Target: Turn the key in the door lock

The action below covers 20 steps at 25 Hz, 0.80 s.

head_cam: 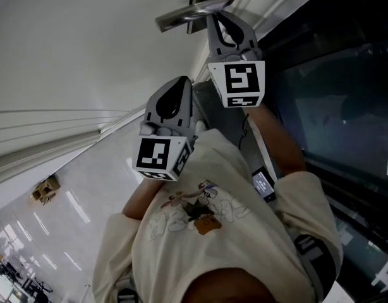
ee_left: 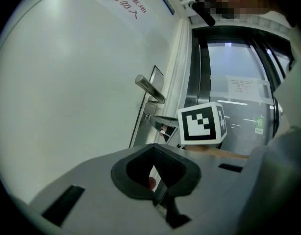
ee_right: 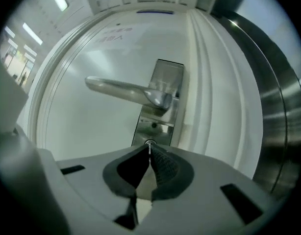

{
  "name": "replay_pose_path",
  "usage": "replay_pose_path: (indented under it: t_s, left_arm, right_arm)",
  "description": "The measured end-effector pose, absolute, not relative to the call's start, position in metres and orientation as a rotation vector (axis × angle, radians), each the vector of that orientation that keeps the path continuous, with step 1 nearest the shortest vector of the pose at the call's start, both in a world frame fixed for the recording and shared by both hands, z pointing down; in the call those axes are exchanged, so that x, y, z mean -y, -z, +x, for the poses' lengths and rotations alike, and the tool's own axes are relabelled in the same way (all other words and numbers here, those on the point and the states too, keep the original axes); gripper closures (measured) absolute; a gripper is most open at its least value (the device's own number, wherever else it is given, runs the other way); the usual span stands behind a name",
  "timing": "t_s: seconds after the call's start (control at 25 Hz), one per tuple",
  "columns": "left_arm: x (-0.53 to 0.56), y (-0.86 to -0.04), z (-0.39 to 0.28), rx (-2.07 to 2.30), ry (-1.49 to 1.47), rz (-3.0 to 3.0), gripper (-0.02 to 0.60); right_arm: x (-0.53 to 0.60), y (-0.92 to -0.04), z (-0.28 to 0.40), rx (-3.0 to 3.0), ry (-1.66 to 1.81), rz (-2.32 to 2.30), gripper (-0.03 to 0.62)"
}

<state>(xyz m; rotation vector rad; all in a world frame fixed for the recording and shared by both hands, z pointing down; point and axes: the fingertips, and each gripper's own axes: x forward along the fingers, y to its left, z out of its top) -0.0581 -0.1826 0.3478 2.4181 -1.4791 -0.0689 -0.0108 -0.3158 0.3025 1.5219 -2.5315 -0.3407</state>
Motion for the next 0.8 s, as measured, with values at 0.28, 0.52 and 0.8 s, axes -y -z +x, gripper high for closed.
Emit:
replay_pose_path:
  t_s: [0.28,0.52,0.8]
  left_arm:
    - [0.183,-0.348,-0.048,1.465,0.048,2.436,0.575]
    - [0.188,-0.342,-0.052,1.483,0.053,2.438,0.575]
    - [0.196,-0.327,-0.065,1.507,0.111,2.428,0.575]
  right_arm:
    - [0.318,-0.306,-0.005,2.77,-0.157,1.6,0.579]
    - [0.298,-0.299,0.001,2.812,-0.062,1.557,0.457]
    - [0.242,-0.266,0.022,2.894,0.026,1.546,0.535]
